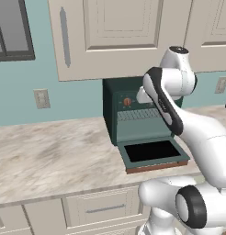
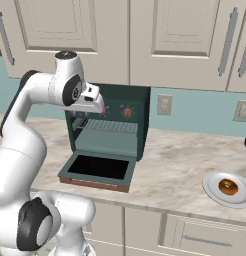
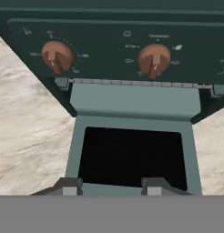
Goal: Pick up the bagel from the plate, place it on the toaster oven rack, close the door, and set the timer.
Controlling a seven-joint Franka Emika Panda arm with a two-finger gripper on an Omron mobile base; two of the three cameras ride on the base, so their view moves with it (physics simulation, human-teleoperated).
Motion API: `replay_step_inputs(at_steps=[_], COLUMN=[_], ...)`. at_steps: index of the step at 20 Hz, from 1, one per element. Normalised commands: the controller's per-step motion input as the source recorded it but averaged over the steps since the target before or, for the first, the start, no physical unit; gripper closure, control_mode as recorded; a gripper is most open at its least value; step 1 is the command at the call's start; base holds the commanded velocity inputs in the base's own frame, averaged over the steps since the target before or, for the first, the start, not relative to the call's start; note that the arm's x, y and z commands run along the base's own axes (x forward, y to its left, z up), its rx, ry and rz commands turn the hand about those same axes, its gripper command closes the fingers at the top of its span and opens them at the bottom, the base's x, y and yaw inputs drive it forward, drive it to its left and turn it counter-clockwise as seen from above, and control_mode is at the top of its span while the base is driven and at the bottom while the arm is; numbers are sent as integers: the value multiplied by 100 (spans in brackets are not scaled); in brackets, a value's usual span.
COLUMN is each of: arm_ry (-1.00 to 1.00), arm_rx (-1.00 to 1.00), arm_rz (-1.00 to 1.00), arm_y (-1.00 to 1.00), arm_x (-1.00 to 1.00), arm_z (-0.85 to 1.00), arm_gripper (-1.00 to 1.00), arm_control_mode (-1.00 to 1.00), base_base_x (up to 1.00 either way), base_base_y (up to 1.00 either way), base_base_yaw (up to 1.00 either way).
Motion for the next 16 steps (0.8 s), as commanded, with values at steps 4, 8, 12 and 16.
replay_step_inputs(at_steps=[4, 8, 12, 16], arm_ry=[-12, -5, -3, 0], arm_rx=[0, 0, 0, 4], arm_rz=[0, 0, 0, -1], arm_y=[0, 0, 0, -2], arm_x=[-35, -60, -71, -59], arm_z=[0, 0, -3, -12], arm_gripper=[-100, -100, -100, -100], arm_control_mode=[-100, -100, -100, -100], base_base_x=[0, 0, 0, 0], base_base_y=[0, 0, 0, 0], base_base_yaw=[0, 0, 0, 0])
